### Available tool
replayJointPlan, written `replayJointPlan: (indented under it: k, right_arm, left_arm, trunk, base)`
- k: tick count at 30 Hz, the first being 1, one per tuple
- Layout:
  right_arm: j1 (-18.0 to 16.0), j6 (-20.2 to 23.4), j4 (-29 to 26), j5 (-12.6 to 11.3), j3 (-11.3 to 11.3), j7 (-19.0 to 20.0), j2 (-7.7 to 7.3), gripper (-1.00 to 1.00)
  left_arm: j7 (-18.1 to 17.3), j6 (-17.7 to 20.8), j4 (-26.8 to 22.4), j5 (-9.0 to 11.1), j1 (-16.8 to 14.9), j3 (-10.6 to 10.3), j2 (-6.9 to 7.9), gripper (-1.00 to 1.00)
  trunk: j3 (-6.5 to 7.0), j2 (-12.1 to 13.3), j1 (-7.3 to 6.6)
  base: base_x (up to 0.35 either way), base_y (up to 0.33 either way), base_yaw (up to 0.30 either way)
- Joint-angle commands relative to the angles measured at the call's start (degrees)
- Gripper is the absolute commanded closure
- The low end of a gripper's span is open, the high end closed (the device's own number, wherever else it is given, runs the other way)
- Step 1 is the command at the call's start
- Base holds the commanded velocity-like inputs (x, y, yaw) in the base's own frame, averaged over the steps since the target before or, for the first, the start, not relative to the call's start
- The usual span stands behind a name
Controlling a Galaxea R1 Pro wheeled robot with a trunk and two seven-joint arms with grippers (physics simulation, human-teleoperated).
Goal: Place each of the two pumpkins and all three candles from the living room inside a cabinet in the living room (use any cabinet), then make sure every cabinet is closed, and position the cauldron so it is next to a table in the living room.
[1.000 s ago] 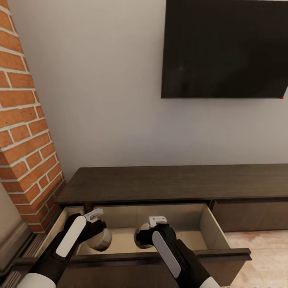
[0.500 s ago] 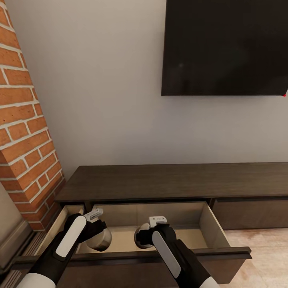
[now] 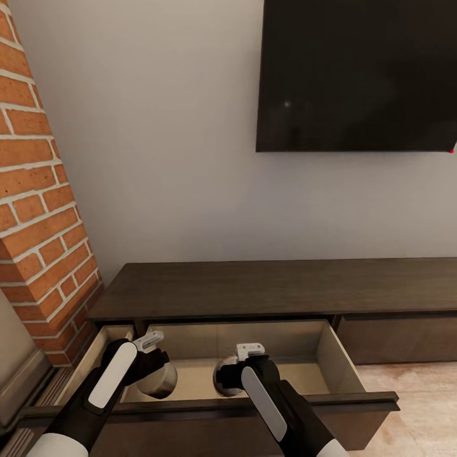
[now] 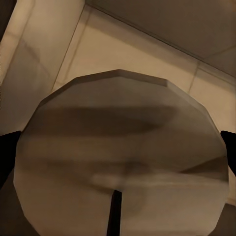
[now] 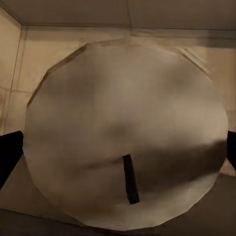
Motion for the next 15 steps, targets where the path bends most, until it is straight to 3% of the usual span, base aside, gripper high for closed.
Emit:
replayJointPlan:
  k: [1,12,13,15]
  right_arm:
    - [-0.04,0.08,-0.05,-0.56,0.07,-0.56,0.00,-1.00]
    - [-0.04,0.08,-0.07,-0.56,0.07,-0.51,0.00,-1.00]
    - [-0.04,0.08,-0.08,-0.56,0.07,-0.51,0.00,-1.00]
    - [-0.04,0.10,-0.08,-0.56,0.07,-0.51,0.00,-1.00]
  left_arm:
    - [0.55,-0.05,-0.06,0.61,-0.04,-0.15,0.08,1.00]
    - [0.55,-0.05,-0.06,0.60,-0.04,-0.15,0.09,1.00]
    - [0.55,-0.05,-0.06,0.59,-0.04,-0.18,0.10,-1.00]
    - [0.55,-0.05,-0.06,0.60,-0.04,-0.22,0.11,-1.00]
  trunk:
    - [-0.06,-0.03,-0.01]
    - [-0.06,-0.03,-0.01]
    - [-0.06,-0.03,-0.01]
    - [-0.06,-0.03,-0.01]
  base:
    - [0.000,0.000,0.000]
    - [0.000,0.000,0.000]
    - [0.000,0.000,0.000]
    - [0.000,0.000,0.000]
